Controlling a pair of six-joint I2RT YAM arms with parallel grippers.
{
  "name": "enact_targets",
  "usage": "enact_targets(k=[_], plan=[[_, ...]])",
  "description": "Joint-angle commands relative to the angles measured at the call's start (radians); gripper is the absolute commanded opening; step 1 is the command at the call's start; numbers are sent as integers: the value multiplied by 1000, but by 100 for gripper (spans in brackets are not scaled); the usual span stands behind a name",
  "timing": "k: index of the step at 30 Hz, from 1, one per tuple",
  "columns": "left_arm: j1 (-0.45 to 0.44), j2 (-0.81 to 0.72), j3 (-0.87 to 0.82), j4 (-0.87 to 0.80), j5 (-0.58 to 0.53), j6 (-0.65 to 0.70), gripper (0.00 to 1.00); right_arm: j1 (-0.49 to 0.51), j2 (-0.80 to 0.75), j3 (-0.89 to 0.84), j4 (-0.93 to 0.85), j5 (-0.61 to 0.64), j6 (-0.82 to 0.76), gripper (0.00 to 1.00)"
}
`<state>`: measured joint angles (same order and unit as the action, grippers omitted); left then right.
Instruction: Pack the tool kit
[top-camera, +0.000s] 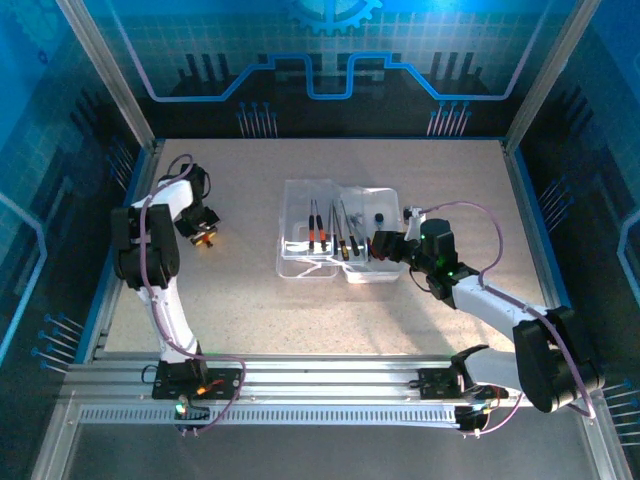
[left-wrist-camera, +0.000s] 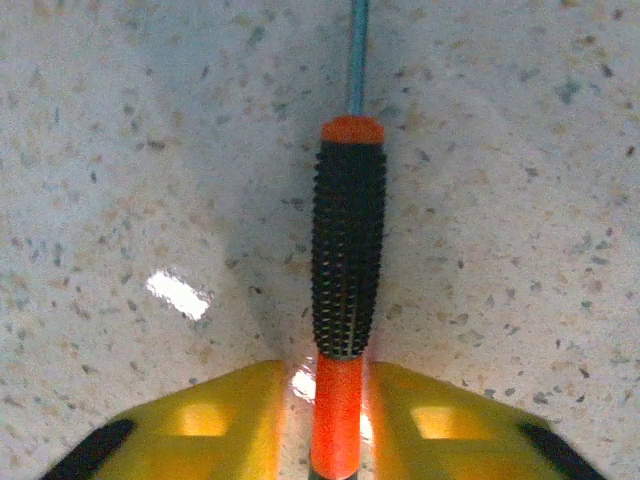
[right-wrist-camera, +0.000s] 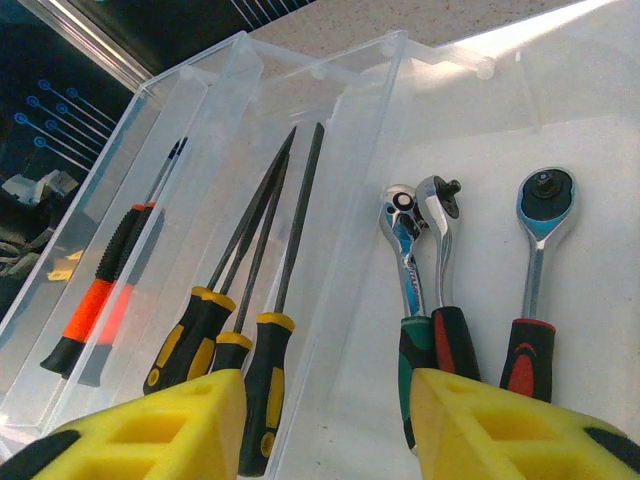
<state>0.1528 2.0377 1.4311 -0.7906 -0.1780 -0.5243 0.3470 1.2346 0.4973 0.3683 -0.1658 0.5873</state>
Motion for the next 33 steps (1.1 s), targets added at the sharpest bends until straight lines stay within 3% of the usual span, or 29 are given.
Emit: enact_targets(k=[1, 5, 9, 12, 16, 21, 27, 33], plan=[[19, 21, -2, -6, 30, 21, 18, 7, -6, 20, 19, -9, 8, 48], [0, -42, -48, 44, 48, 38, 7, 6, -18, 20, 17, -14, 8, 48], [-88, -176, -82, 34, -54, 63, 4, 7, -21, 19, 14, -8, 5, 48], [-161, -295, -90, 21, -71, 48, 4, 6, -19, 18, 14, -2, 2, 48], [-314, -445, -79, 1, -97, 23, 3, 6, -21, 15, 8, 13, -4, 47], [-534, -526, -25, -44, -124, -27, 2, 0, -24, 11, 6, 29, -9, 47], [-764, -465, -12, 35, -50, -123, 2, 0, -24, 8, 4, 41, -14, 47], [-842, -298, 98, 80, 25, -160, 2, 0, -21, 9, 6, 42, -15, 47]])
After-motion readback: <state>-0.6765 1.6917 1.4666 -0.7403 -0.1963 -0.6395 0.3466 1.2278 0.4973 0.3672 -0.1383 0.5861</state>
